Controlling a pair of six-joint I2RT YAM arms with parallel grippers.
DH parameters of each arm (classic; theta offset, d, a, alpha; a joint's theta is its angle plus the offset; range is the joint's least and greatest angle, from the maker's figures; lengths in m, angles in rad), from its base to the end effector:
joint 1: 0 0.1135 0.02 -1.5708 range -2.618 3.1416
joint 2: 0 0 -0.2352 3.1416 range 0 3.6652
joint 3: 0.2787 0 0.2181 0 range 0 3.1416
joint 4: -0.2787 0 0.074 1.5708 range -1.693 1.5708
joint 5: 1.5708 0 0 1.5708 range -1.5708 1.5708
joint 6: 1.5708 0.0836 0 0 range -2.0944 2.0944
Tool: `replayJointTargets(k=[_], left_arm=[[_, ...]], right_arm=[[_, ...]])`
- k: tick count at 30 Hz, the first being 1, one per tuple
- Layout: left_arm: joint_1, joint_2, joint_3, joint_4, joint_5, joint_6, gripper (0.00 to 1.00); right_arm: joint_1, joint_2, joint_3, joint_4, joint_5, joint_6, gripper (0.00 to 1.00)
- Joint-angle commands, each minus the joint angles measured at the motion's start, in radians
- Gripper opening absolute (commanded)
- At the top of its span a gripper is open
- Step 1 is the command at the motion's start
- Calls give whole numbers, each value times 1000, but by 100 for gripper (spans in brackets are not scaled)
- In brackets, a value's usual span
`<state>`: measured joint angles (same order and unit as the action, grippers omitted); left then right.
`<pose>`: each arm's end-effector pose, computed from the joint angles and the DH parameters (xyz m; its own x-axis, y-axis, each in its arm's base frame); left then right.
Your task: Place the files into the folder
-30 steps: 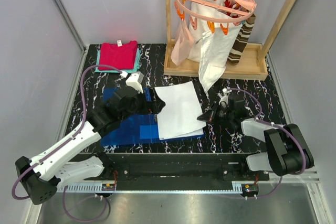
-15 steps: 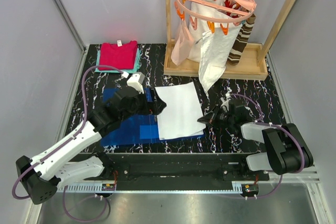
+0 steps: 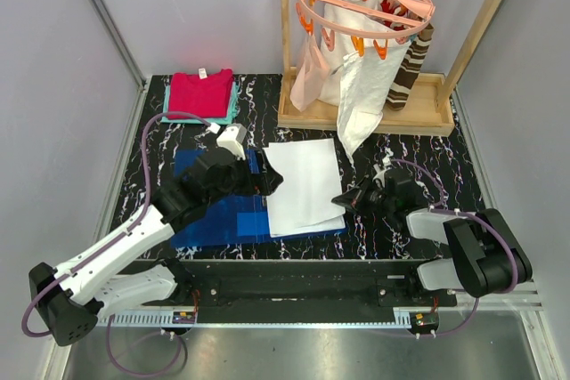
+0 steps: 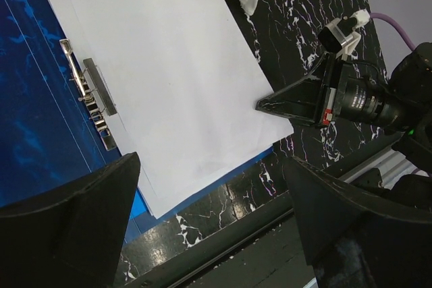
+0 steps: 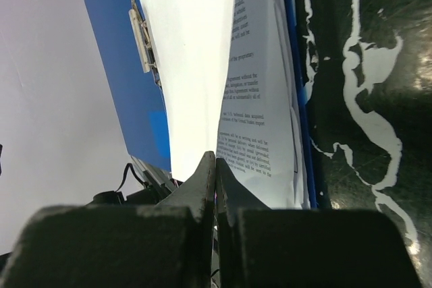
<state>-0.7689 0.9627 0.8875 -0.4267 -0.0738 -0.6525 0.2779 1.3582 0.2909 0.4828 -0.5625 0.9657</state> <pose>0.1747 -0.1605 0.2749 -0.6676 -0.1967 -0.7181 0.3042 0.8083 -0.5041 0.2232 0.1100 0.1088 -0.8445 0.4826 -0.2324 0.0611 0.5178 0.8533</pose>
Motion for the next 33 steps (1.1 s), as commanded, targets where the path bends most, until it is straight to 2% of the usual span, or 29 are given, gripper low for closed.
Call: replayJointTargets(k=[1, 21, 33], left_arm=[[5, -27, -5, 45, 12, -1, 92], [16, -38, -15, 36, 14, 13, 92], [34, -7, -10, 37, 49, 19, 92]], right_arm=[[47, 15, -1, 65, 50, 36, 0], [66, 91, 36, 56, -7, -39, 0], [64, 99, 83, -27, -34, -113, 0]])
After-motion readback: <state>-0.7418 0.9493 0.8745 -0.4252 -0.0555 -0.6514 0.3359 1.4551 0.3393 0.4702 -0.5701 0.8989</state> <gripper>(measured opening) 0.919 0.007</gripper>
